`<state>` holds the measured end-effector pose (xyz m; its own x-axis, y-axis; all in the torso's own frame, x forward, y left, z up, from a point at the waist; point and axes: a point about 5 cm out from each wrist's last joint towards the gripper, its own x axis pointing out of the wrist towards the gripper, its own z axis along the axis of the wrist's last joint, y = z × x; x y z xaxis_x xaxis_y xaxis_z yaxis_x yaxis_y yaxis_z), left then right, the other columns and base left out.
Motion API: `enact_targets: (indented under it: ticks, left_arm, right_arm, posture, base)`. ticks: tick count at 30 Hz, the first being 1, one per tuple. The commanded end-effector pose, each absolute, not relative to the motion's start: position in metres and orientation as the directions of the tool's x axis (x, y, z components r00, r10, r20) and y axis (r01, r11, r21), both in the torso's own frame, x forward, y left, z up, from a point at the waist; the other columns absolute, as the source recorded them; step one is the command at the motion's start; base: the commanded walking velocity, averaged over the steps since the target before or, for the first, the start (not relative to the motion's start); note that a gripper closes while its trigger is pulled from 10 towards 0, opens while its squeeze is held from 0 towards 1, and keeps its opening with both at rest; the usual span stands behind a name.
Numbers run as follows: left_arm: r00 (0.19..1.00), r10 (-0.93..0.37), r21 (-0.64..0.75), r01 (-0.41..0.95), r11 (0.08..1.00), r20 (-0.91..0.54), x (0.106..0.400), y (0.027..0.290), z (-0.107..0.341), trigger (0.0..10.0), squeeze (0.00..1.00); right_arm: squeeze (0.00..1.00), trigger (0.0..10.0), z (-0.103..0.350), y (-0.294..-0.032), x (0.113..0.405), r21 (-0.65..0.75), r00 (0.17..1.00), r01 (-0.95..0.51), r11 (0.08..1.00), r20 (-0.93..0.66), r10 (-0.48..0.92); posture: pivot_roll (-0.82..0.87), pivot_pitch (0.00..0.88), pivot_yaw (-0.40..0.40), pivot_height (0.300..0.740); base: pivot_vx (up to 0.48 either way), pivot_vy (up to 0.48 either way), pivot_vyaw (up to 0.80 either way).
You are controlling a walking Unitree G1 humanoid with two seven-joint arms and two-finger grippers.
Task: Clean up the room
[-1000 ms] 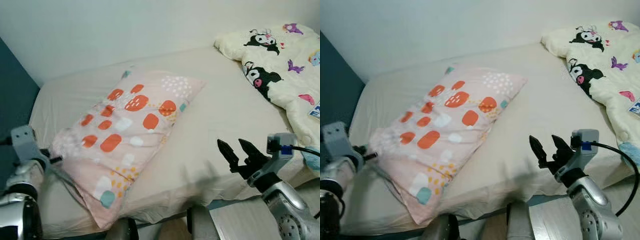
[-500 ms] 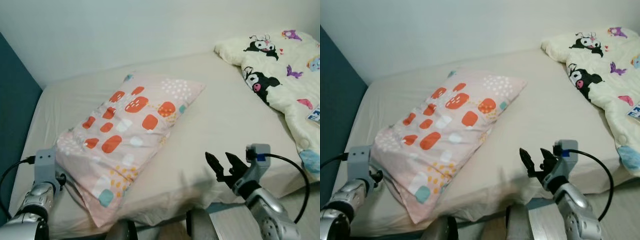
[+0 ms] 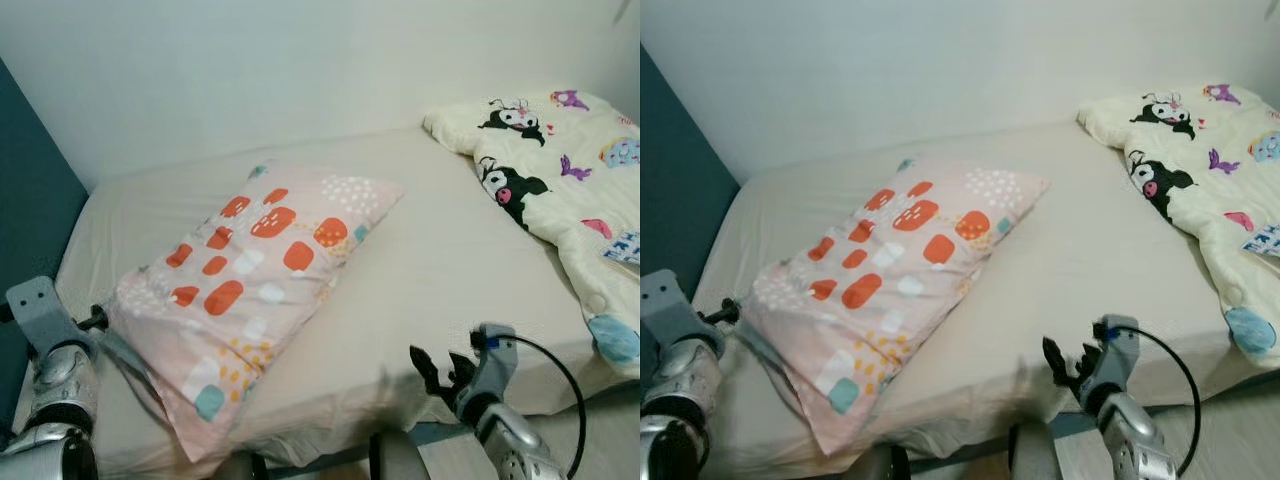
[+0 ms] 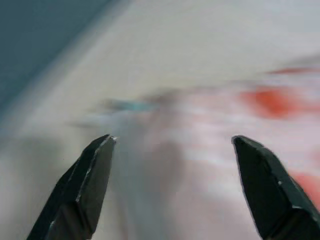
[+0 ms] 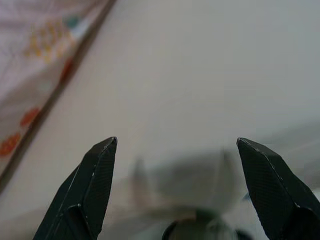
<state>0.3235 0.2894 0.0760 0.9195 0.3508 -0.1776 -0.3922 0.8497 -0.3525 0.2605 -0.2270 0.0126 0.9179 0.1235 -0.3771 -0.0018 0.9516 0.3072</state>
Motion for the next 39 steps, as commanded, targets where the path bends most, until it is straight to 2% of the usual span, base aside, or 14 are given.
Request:
enact_targets:
  ticks: [1, 2, 5, 6, 7, 11, 17, 19, 20, 24, 26, 30, 33, 39]
  left_arm:
    - [0.979, 0.167, -0.484, -0.202, 0.851, -0.115, 0.328, 0.267, 0.074, 10.0, 0.0]
    - [0.979, 0.167, -0.484, -0.202, 0.851, -0.115, 0.328, 0.267, 0.074, 10.0, 0.0]
    - [0.99, -0.129, -0.628, 0.138, 0.766, 0.061, 0.327, 0.229, 0.071, 10.0, 0.0]
    - [0.99, -0.129, -0.628, 0.138, 0.766, 0.061, 0.327, 0.229, 0.071, 10.0, 0.0]
    - [0.967, -0.22, -0.65, 0.249, 0.718, 0.126, 0.322, 0.218, 0.071, 10.0, 0.0]
    - [0.873, -0.44, -0.644, 0.462, 0.61, 0.209, 0.304, 0.195, 0.061, 10.0, 0.0]
    - [0.817, -0.563, -0.624, 0.506, 0.596, 0.125, 0.284, 0.185, 0.036, 10.0, 0.0]
    - [0.81, -0.583, -0.633, 0.483, 0.605, 0.061, 0.274, 0.184, 0.022, 10.0, 0.0]
    - [0.816, -0.574, -0.658, 0.396, 0.641, -0.068, 0.254, 0.187, -0.002, 10.0, 0.0]
    - [0.83, -0.53, -0.668, 0.298, 0.682, -0.171, 0.239, 0.191, -0.019, 10.0, 0.0]
    - [0.85, -0.433, -0.65, 0.151, 0.744, -0.299, 0.225, 0.199, -0.034, 10.0, 0.0]
    - [0.855, -0.362, -0.625, 0.059, 0.778, -0.37, 0.218, 0.206, -0.042, 10.0, 0.0]
    - [0.831, -0.191, -0.541, -0.149, 0.828, -0.522, 0.199, 0.222, -0.057, 10.0, 0.0]
    - [0.778, -0.101, -0.472, -0.268, 0.84, -0.621, 0.182, 0.228, -0.069, 10.0, 0.0]
  right_arm:
    - [0.0, 10.0, -0.001, -0.225, 0.253, 0.312, 0.899, 0.035, 0.949, -0.425, 0.106]
    - [0.0, 10.0, -0.001, -0.225, 0.253, 0.312, 0.899, 0.035, 0.949, -0.425, 0.106]
    - [0.0, 10.0, -0.015, -0.221, 0.248, 0.303, 0.871, 0.049, 0.952, -0.479, 0.107]
    - [0.0, 10.0, -0.015, -0.221, 0.248, 0.303, 0.871, 0.049, 0.952, -0.479, 0.107]
    - [0.0, 10.0, -0.018, -0.219, 0.247, 0.301, 0.867, 0.05, 0.952, -0.487, 0.109]
    - [0.0, 10.0, -0.024, -0.214, 0.247, 0.298, 0.86, 0.044, 0.953, -0.497, 0.116]
    - [0.0, 10.0, -0.025, -0.211, 0.25, 0.295, 0.857, 0.033, 0.955, -0.501, 0.125]
    - [0.0, 10.0, -0.026, -0.21, 0.25, 0.294, 0.856, 0.028, 0.955, -0.501, 0.129]
    - [0.0, 10.0, -0.027, -0.207, 0.251, 0.288, 0.854, 0.014, 0.957, -0.502, 0.138]
    - [0.0, 10.0, -0.03, -0.205, 0.249, 0.279, 0.846, 0.009, 0.96, -0.514, 0.141]
    - [0.0, 10.0, -0.033, -0.203, 0.246, 0.276, 0.838, 0.011, 0.961, -0.527, 0.142]
    - [0.0, 10.0, -0.034, -0.203, 0.245, 0.275, 0.834, 0.012, 0.961, -0.533, 0.142]
    - [0.0, 10.0, -0.038, -0.203, 0.242, 0.265, 0.823, 0.015, 0.964, -0.55, 0.138]
    - [0.0, 10.0, -0.042, -0.206, 0.236, 0.254, 0.809, 0.024, 0.967, -0.573, 0.13]
  posture:
    - [-0.1, 0.089, 0.045, 0.635]
    - [-0.1, 0.089, 0.045, 0.635]
    - [-0.1, 0.077, 0.041, 0.65]
    - [-0.1, 0.077, 0.041, 0.65]
    - [-0.09, 0.072, 0.039, 0.655]
    - [-0.09, 0.064, 0.038, 0.67]
    - [-0.08, 0.057, 0.036, 0.685]
    - [-0.08, 0.056, 0.036, 0.69]
    - [-0.08, 0.054, 0.037, 0.7]
    - [-0.07, 0.052, 0.037, 0.715]
    - [-0.07, 0.05, 0.037, 0.729]
    - [-0.07, 0.047, 0.037, 0.739]
    - [-0.08, 0.042, 0.036, 0.74]
    - [-0.08, 0.039, 0.033, 0.74]
  base:
    - [0.0, 0.0, 0.0]
    - [0.0, 0.0, 0.0]
    - [0.0, 0.0, 0.0]
    - [0.0, 0.0, 0.0]
    - [0.0, 0.0, 0.0]
    - [0.0, 0.0, 0.0]
    - [0.0, 0.0, 0.0]
    - [0.0, 0.0, 0.0]
    - [0.0, 0.0, 0.0]
    - [0.0, 0.0, 0.0]
    - [0.0, 0.0, 0.0]
    - [0.0, 0.0, 0.0]
    - [0.0, 0.0, 0.0]
    - [0.0, 0.0, 0.0]
